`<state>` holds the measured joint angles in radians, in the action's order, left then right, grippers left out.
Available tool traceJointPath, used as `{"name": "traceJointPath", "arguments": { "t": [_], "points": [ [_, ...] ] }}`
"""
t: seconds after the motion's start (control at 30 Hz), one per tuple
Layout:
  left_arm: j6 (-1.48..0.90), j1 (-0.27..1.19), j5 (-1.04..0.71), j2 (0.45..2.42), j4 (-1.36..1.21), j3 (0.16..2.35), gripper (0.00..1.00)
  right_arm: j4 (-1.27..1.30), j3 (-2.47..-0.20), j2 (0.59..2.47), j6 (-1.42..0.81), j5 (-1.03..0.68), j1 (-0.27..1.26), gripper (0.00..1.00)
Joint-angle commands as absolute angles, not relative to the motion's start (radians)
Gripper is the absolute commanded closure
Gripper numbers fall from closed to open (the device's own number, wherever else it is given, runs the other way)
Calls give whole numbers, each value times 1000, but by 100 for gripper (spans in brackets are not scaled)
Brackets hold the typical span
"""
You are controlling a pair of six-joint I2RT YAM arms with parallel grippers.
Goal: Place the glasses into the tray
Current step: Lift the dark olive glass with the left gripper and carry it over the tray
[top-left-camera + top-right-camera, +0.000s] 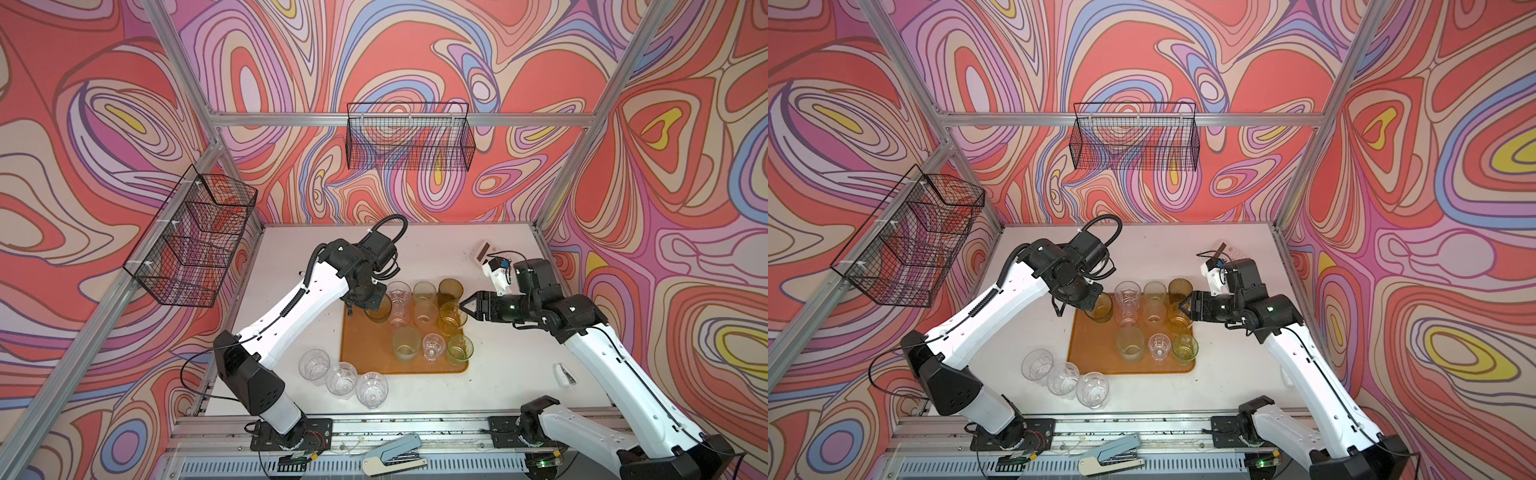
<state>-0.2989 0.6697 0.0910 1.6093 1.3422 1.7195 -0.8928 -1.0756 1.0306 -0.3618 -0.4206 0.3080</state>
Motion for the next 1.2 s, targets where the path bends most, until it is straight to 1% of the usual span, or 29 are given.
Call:
{"name": "traceJointPath", "arguments": {
  "t": [0.0,0.6,0.9,1.17],
  "points": [
    [-268,635,94,1607,1343,1728,100,-870,-1098,1040,-371,-435,304,30],
    [-203,459,28,1661,1298,1670,100,-830,-1080,1054,-382,-445,305,30],
    [-219,378,2,1682,1266,1665,100,-816,-1067,1046,-382,-449,304,30],
    [-221,359,-1,1741,1258,1704,100,-807,-1061,1049,-385,-451,305,30]
  ]
}}
